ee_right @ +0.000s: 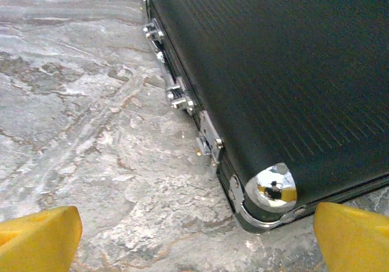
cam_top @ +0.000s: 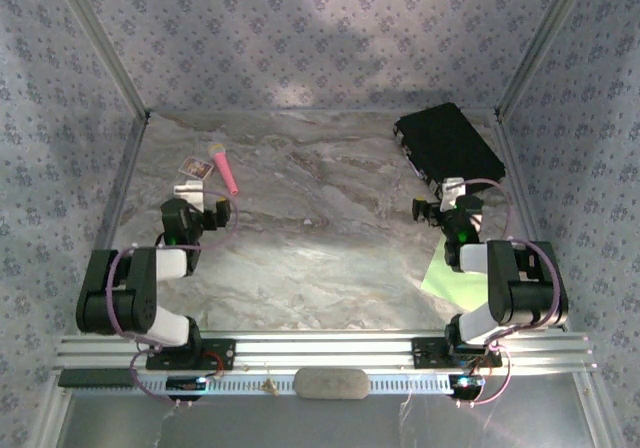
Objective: Fold a paper plane with a square sheet of paper (pick it up from the middle)
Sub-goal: Move the square sheet of paper to the center of the table.
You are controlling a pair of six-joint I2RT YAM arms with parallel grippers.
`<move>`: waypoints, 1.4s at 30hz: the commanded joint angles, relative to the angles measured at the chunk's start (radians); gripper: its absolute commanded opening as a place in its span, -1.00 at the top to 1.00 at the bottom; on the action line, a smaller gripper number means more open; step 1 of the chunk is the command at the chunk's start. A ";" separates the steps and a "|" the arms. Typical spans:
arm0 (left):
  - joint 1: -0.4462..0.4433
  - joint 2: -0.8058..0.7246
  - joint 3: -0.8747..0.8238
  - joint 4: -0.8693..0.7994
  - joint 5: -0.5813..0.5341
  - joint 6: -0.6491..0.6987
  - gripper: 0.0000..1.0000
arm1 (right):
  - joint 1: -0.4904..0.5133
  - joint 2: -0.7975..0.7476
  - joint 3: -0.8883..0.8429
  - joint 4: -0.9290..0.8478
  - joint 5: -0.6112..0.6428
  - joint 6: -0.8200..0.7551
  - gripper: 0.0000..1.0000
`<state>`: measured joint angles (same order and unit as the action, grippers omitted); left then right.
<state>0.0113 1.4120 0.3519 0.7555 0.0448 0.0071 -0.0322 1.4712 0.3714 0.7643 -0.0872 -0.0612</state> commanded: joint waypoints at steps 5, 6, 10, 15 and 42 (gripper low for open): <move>0.001 -0.257 0.081 -0.265 -0.060 -0.152 -0.99 | 0.035 -0.291 0.112 -0.425 0.064 0.030 -0.98; 0.002 -0.289 0.098 -0.300 -0.038 -0.161 -0.99 | 0.038 -0.342 0.119 -0.483 0.084 0.060 -0.98; 0.001 -0.365 0.201 -0.516 -0.022 -0.281 -0.99 | 0.035 -0.480 0.198 -0.763 0.131 0.236 -0.98; 0.002 -0.458 0.243 -0.717 -0.020 -0.638 -1.00 | -0.007 -0.580 0.203 -0.945 -0.101 0.516 -0.98; -0.715 -0.154 0.345 -0.681 0.383 -0.576 -0.99 | -0.078 -0.598 0.035 -1.235 -0.001 0.774 -0.97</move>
<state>-0.6235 1.1980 0.6132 0.0376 0.4084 -0.6086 -0.1009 0.8631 0.4103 -0.4530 -0.0937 0.7151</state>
